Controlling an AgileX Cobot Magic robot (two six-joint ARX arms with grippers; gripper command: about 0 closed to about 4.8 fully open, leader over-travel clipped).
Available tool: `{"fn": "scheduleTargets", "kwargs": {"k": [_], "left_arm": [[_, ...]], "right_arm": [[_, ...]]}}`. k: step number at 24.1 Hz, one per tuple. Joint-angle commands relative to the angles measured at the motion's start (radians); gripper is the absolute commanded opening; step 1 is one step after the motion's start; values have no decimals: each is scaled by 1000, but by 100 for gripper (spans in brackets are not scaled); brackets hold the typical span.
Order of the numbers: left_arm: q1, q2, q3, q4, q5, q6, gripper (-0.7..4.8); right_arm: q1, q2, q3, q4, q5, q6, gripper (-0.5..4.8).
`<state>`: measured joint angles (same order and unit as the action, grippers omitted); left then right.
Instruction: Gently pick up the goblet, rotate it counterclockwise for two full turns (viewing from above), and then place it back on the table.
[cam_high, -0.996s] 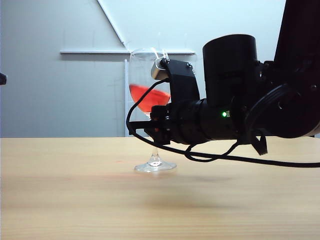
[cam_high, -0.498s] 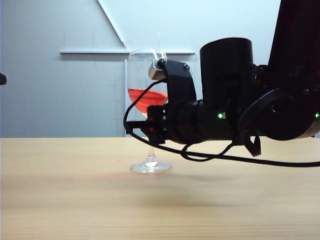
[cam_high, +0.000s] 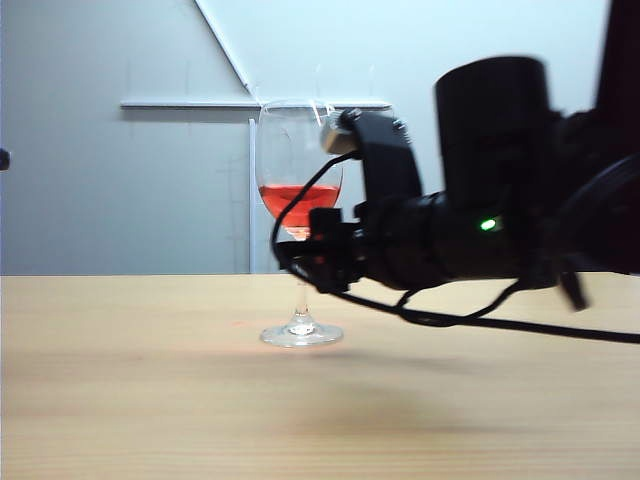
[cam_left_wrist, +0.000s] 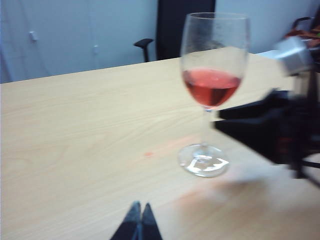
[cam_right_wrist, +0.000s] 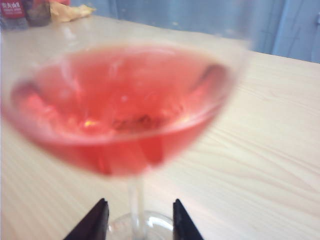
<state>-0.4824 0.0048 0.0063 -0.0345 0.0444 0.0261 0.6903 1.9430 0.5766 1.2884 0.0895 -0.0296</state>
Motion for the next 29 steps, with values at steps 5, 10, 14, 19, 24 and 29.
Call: {"fn": "scheduleTargets", "kwargs": {"k": [5,10,14,19,24,29], "left_arm": [[191,1,3,13,4,0,-5],[349,1,3,13,3,0,-5],[437,1,3,13,-3,0,-5],[491,1,3,13,-5,0,-5],[489,1,3,13,1,0,-5],[489,1,3,13,1,0,-5]], "right_arm": [[7,-267,-203,4,50,3,181],[8,-496,-313,-115,50,3,168],[8,-737,-365,-327,49,3,24],[8,-1085,-366,-701,51,4,-8],[5,-1278,-366,-833,51,3,-7],[5,-1294,-367,-845,50,3,-5]]}}
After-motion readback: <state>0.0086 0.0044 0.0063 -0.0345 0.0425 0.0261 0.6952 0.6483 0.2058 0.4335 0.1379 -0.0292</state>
